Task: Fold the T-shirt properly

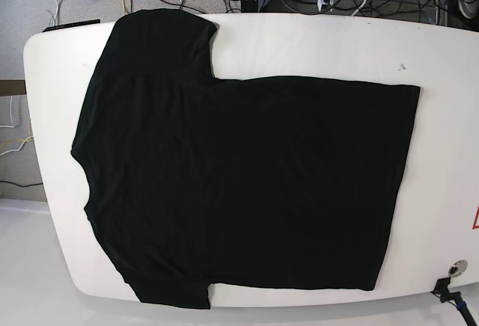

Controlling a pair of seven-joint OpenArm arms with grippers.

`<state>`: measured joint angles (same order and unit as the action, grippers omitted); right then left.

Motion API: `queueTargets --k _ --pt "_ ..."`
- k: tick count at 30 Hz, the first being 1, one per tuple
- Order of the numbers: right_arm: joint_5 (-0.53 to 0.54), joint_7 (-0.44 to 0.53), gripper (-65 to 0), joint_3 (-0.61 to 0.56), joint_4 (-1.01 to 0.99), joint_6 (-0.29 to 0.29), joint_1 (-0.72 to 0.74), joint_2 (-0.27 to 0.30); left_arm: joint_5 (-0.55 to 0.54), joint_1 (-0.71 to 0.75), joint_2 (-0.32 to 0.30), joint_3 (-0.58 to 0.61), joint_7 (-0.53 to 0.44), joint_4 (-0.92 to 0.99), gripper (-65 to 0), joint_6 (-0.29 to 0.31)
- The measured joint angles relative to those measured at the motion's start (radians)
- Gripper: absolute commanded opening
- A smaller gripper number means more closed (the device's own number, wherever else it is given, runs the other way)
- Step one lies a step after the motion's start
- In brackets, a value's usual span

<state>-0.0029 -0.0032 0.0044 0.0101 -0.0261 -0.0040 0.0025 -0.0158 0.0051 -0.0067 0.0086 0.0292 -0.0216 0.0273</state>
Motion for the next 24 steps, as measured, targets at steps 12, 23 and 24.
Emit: queueTargets --k 12,23,24 --pt "0.0 0.0 -64.4 -0.002 -0.007 -0.018 -0.003 0.0 0.0 0.0 -0.008 0.005 0.001 -0.012 -62.2 -0.001" --pt "0.0 0.0 -64.4 0.002 -0.007 -0.015 -0.003 0.0 0.0 0.0 -0.008 0.003 0.008 -0.01 -62.1 -0.002" --pt "0.0 -0.001 -64.5 -0.002 -0.007 -0.015 -0.003 0.0 0.0 0.0 -0.008 0.003 0.008 -0.008 -62.1 -0.002"
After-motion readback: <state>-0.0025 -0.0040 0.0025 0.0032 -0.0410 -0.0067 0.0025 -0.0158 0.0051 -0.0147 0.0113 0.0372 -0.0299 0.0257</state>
